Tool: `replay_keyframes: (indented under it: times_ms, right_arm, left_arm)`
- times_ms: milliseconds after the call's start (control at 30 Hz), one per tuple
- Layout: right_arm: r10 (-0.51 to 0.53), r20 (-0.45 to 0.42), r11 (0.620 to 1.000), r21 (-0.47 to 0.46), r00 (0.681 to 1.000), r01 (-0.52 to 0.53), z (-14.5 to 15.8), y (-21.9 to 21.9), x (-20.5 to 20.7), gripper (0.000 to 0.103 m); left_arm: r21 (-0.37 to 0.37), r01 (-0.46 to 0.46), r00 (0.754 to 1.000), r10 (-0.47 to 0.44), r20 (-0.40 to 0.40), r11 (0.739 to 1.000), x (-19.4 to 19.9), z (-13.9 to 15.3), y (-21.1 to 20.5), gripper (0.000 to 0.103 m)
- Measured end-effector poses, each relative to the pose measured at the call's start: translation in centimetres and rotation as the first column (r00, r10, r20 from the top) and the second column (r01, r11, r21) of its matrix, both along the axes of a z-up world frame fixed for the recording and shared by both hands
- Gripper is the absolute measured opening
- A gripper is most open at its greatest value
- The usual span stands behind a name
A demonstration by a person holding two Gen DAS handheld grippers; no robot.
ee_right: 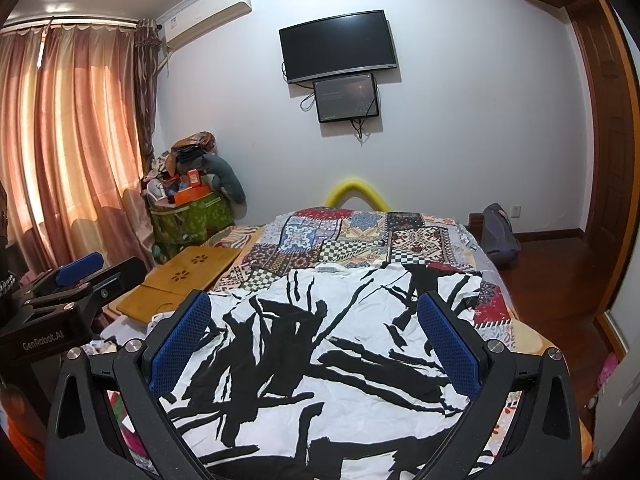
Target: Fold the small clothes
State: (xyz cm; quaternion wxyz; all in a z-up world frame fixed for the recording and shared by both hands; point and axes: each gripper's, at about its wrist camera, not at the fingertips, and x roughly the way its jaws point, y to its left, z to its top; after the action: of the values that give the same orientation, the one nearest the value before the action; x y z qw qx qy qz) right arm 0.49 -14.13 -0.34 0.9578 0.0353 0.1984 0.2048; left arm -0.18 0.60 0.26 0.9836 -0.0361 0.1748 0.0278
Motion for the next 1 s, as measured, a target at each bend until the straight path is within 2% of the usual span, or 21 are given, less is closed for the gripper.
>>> replay_keyframes:
  times_ms: [367, 633, 833, 1000]
  right_arm:
    - [0.013, -0.012, 1.0, -0.005, 1.0, -0.013, -0.4, 1.0, 0.0, 0.103]
    - [0.022, -0.054, 1.0, -0.016, 0.998, -0.023, -1.4, 2.1, 2.8, 0.102]
    - [0.03, -0.059, 0.997, -0.07, 0.998, -0.034, -2.7, 3.7, 6.0, 0.102]
    - [0.075, -0.111, 0.985, -0.149, 0.991, -0.091, -4.5, 6.0, 9.7, 0.102]
  left_arm:
    - [-0.013, -0.003, 1.0, 0.002, -0.017, 1.0, 1.0, -0.6, 0.7, 0.103]
    - [-0.042, -0.016, 0.998, 0.014, -0.062, 0.999, 3.7, -2.1, 3.0, 0.103]
    - [-0.079, -0.105, 0.983, 0.091, -0.158, 0.991, 7.4, -4.3, 7.2, 0.103]
    - [-0.079, -0.204, 0.951, 0.178, -0.253, 0.976, 10.6, -7.3, 11.8, 0.103]
